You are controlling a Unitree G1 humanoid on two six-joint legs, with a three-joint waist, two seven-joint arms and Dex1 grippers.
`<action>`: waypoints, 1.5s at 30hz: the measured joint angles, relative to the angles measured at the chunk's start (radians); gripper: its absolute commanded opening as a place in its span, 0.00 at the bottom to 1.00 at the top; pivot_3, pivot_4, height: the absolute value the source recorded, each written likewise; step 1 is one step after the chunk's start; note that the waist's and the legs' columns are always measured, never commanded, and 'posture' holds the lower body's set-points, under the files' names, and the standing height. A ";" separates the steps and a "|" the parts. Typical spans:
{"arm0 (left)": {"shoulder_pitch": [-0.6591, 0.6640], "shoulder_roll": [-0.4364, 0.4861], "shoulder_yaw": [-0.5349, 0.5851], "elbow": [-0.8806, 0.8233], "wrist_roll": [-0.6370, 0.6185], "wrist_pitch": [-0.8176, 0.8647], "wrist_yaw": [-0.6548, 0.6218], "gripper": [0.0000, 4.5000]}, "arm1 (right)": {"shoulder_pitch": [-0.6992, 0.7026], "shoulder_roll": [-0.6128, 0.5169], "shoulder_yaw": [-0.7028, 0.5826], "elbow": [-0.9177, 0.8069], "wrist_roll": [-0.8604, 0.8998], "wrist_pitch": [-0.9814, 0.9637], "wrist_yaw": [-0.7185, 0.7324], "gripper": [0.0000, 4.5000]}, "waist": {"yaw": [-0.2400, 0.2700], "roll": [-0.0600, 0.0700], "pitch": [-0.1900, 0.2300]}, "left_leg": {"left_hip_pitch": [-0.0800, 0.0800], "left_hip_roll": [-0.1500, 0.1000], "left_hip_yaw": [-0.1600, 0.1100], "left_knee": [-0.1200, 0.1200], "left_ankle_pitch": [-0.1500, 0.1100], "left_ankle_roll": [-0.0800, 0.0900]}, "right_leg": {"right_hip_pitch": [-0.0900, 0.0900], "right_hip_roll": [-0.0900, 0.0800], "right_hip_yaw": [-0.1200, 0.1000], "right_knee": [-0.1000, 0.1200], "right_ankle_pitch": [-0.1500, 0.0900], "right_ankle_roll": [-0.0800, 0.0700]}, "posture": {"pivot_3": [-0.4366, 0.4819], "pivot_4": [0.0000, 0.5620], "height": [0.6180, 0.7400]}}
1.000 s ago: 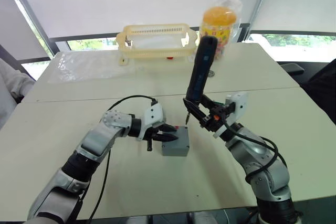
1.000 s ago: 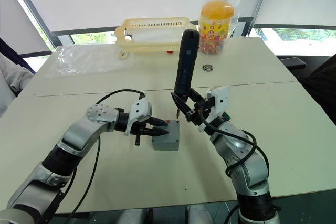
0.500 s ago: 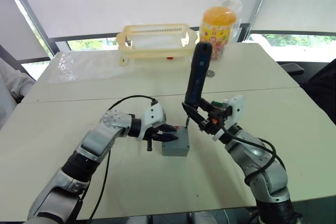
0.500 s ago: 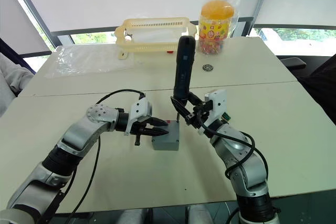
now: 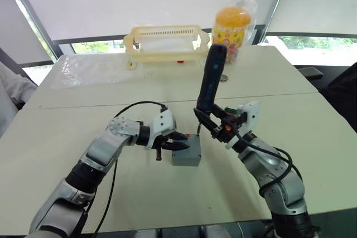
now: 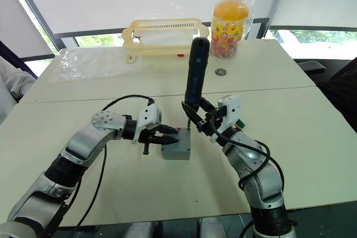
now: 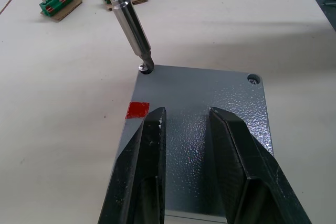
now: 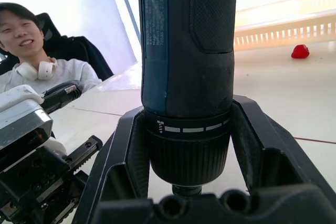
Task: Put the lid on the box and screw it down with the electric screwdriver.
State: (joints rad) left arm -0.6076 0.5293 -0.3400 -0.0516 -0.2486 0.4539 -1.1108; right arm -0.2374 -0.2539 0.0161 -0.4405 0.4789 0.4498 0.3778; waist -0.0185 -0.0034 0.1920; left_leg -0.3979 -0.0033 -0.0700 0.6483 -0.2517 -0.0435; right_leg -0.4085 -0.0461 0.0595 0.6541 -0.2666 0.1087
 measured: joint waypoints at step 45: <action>0.000 0.002 0.000 -0.001 0.000 0.000 -0.001 0.28 | 0.006 -0.001 0.010 0.012 -0.044 -0.048 0.020 0.39 | -0.001 0.000 0.000 | 0.000 0.000 0.000 0.000 0.000 0.000 | 0.000 0.000 0.000 0.000 0.000 0.000 | 0.48 0.27 1.00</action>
State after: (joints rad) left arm -0.6072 0.5309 -0.3401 -0.0524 -0.2486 0.4543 -1.1117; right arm -0.2310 -0.2548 0.0266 -0.4288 0.4347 0.4015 0.3974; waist -0.0192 -0.0034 0.1920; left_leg -0.3977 -0.0033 -0.0700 0.6478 -0.2517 -0.0435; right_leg -0.4084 -0.0461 0.0595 0.6537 -0.2667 0.1087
